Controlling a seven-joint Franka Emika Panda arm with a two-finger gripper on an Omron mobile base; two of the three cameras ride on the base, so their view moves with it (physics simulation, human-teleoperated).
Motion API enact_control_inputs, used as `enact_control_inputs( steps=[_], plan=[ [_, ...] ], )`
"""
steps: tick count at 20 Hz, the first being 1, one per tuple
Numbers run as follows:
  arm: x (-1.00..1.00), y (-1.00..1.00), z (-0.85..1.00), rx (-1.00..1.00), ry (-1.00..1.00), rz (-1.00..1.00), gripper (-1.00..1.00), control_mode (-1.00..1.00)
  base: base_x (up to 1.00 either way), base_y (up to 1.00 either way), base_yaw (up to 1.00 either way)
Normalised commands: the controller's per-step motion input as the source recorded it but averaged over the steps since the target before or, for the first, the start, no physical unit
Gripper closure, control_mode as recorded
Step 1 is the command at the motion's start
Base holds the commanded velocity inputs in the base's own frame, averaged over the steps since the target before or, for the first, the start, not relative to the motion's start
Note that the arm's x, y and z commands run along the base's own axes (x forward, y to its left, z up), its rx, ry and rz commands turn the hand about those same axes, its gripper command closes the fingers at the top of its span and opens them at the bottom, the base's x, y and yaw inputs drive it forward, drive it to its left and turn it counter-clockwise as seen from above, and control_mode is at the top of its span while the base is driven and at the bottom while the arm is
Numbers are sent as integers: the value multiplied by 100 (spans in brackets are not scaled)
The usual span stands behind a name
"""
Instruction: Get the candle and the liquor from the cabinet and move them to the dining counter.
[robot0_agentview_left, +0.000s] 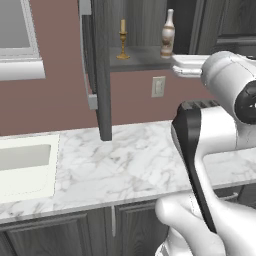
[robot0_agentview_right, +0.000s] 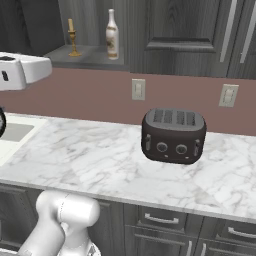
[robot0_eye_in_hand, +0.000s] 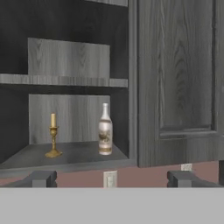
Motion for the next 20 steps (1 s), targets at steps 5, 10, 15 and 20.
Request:
enact_control_inputs(
  steps=[5,10,15,20],
  plan=[
    [41,0,0,1,0,5,-100,-100,0,0,0],
    [30,0,1,0,0,2,-100,-100,0,0,0],
    [34,0,1,0,0,0,-100,-100,0,0,0],
    [44,0,0,0,0,0,-100,-100,0,0,0]
  ],
)
